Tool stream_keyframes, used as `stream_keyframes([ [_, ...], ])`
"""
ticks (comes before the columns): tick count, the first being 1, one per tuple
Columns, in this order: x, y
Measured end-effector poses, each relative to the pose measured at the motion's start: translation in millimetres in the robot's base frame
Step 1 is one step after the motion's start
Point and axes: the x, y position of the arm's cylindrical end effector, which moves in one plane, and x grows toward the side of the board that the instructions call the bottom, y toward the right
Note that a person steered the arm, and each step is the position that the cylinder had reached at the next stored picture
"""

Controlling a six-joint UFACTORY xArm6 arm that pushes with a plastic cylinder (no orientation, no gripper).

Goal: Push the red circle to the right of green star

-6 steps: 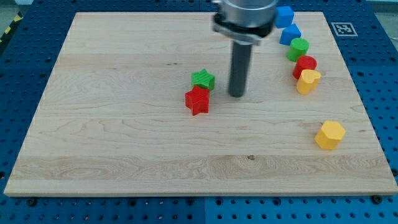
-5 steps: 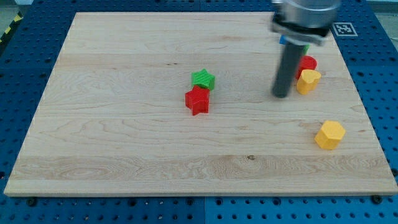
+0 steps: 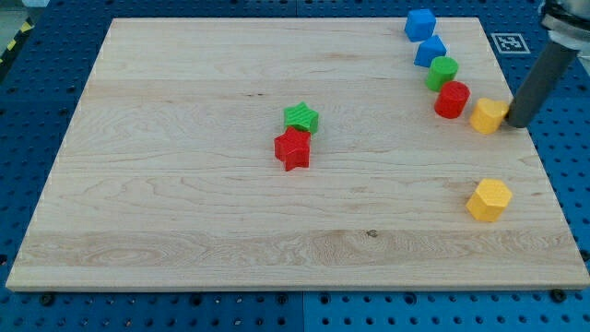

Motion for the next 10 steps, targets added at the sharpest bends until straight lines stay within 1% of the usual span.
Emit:
stream_keyframes([
  [1,-3,-38],
  [4,-50,-36],
  [6,-51,-36],
  [7,-44,-56],
  [10,-43,-147],
])
